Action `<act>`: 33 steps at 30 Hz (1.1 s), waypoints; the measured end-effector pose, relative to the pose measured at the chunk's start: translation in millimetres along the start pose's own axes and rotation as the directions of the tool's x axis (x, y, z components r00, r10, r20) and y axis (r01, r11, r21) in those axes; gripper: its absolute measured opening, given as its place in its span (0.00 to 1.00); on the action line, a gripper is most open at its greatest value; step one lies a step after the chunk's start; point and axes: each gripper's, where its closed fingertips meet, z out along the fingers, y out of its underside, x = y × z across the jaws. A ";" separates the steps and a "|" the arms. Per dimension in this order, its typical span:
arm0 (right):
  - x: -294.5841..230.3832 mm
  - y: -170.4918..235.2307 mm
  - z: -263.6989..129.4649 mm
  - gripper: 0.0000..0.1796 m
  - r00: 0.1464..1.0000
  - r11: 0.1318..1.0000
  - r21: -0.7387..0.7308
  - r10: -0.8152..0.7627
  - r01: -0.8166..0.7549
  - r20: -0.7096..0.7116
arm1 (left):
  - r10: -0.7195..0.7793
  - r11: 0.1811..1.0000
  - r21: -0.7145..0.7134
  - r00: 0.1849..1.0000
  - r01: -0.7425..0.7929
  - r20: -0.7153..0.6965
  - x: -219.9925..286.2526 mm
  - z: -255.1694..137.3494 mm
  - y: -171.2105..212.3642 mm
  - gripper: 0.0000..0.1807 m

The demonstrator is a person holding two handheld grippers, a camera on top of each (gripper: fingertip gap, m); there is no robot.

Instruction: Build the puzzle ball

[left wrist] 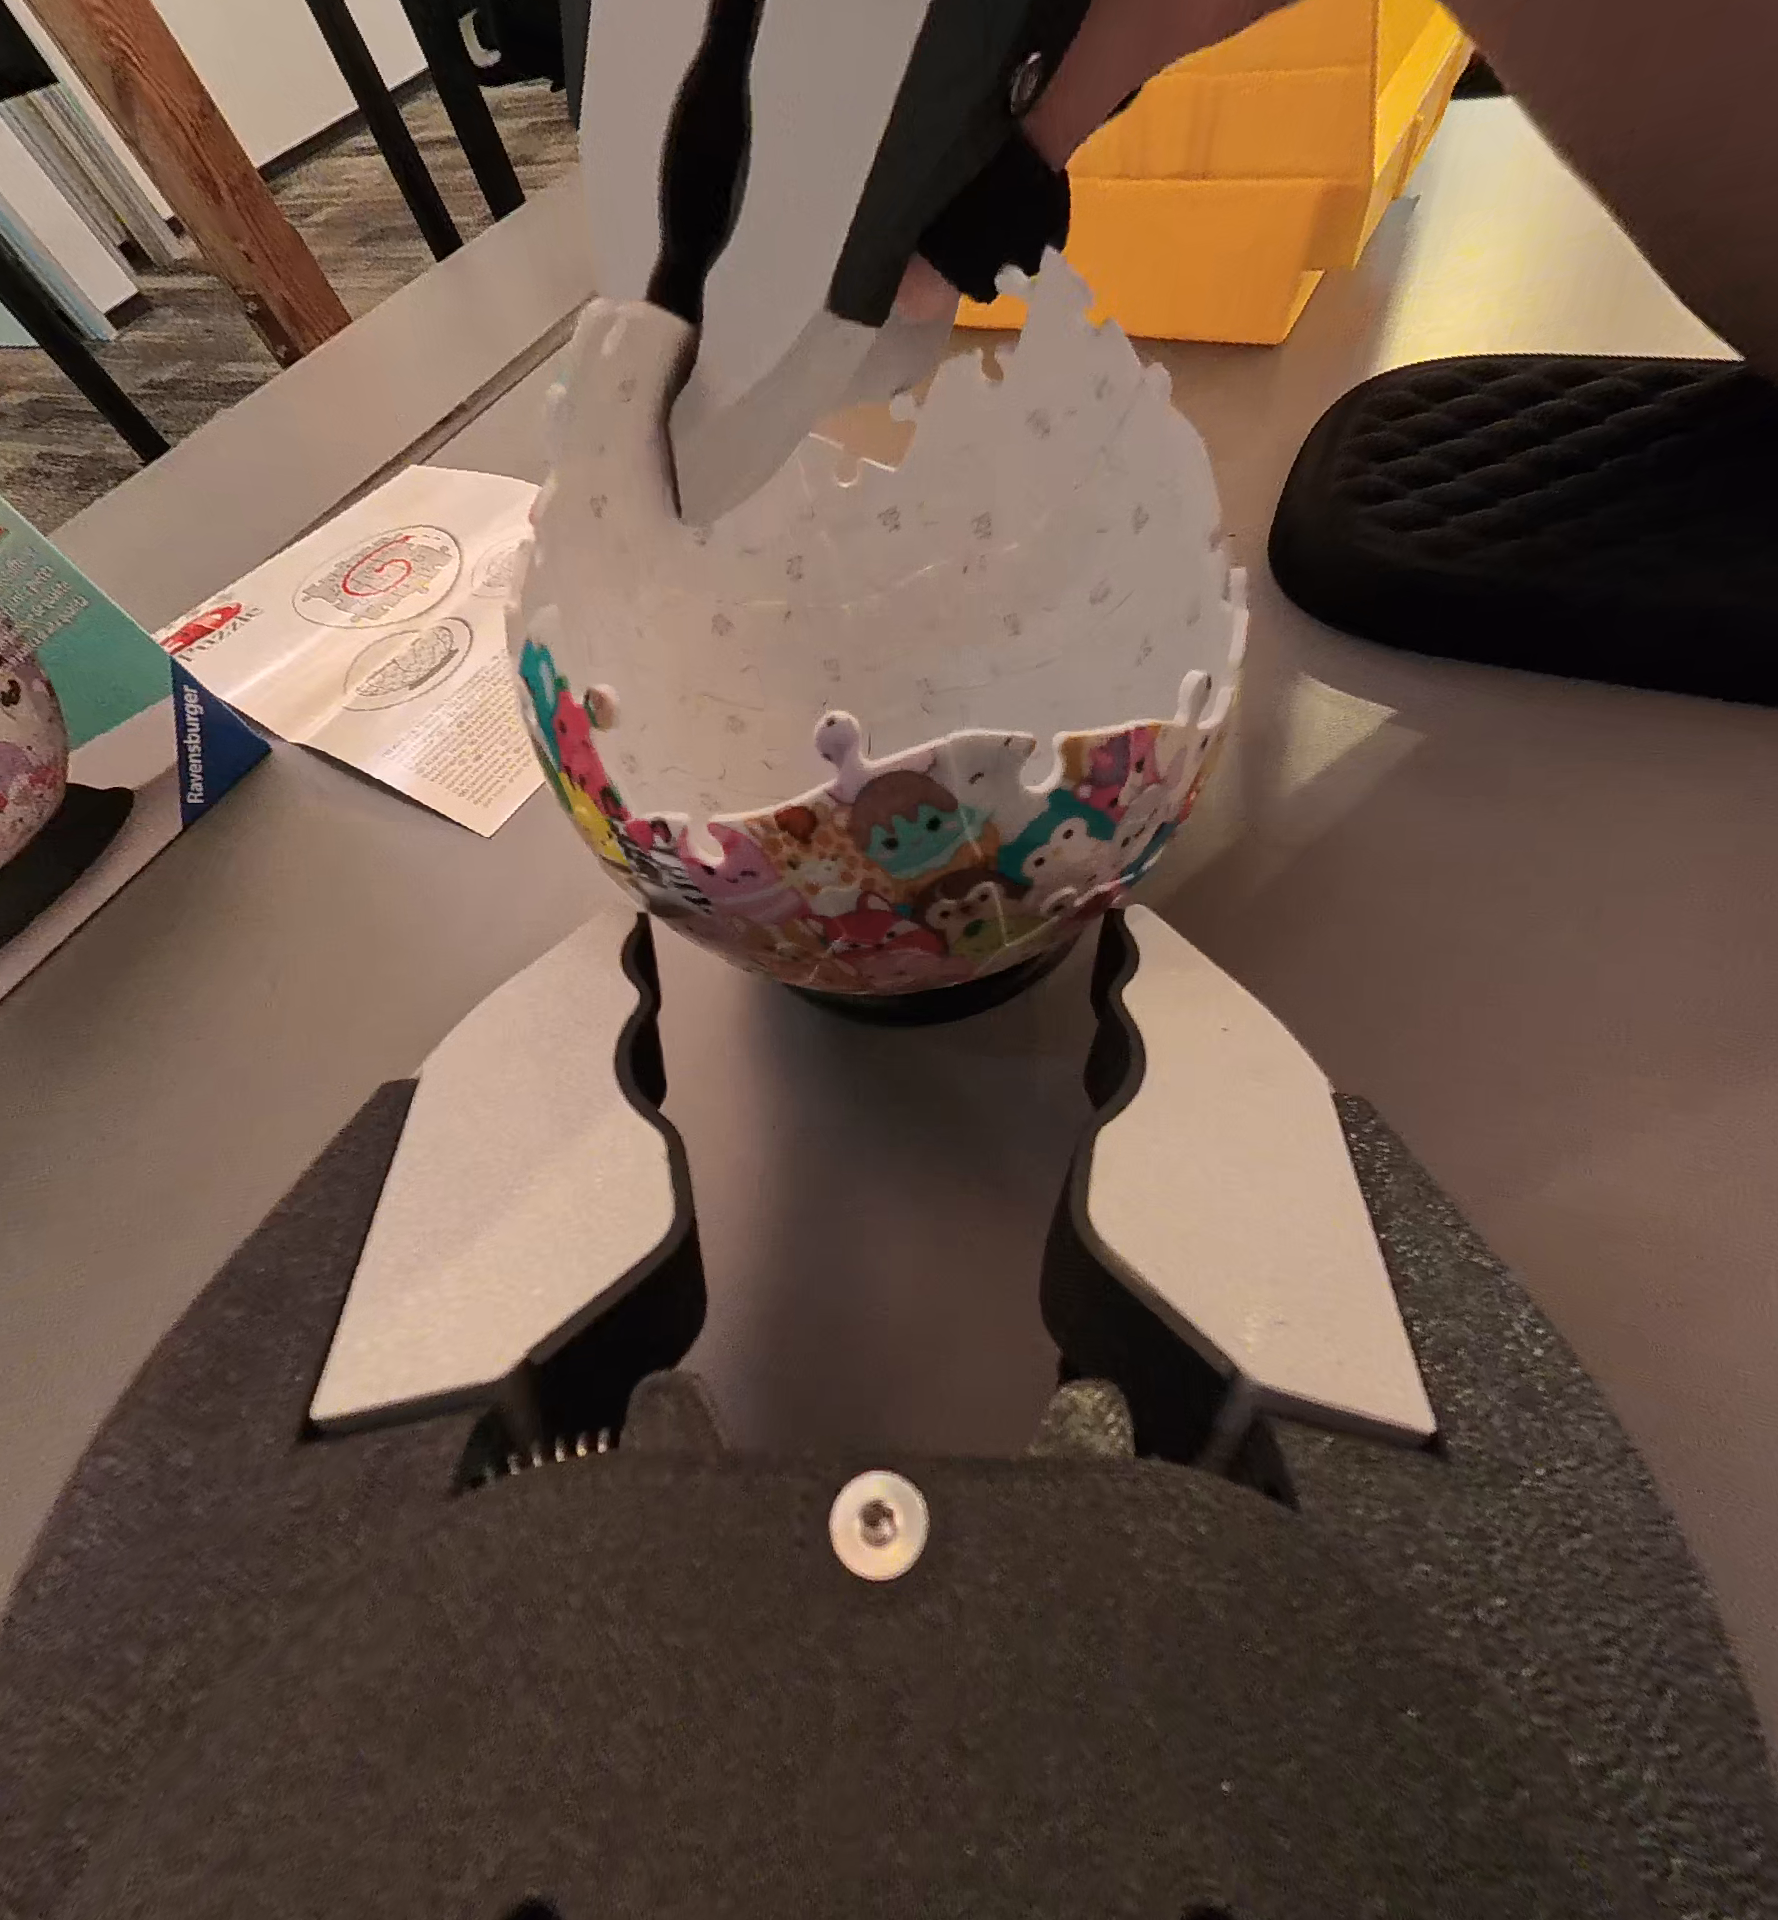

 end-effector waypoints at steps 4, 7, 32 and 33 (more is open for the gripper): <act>1.0 -3.5 -12.2 0.13 1.000 0.999 0.044 0.005 -0.006 0.023 | -0.007 1.000 -0.006 1.000 0.007 -0.004 0.0 0.6 1.8 0.44; 2.9 -3.7 -21.6 0.15 1.000 0.998 0.057 -0.002 0.001 0.020 | -0.008 1.000 -0.004 1.000 0.008 -0.005 -0.6 -0.2 1.0 0.44; -1.5 12.0 -9.7 0.05 0.991 0.993 -0.034 0.117 -0.115 0.060 | -0.011 1.000 0.000 1.000 0.011 -0.010 1.4 -1.5 1.5 0.42; -0.6 12.5 -9.3 0.04 0.991 0.992 -0.040 0.125 -0.123 0.050 | -0.009 1.000 -0.001 1.000 0.009 -0.008 1.4 -1.4 1.5 0.42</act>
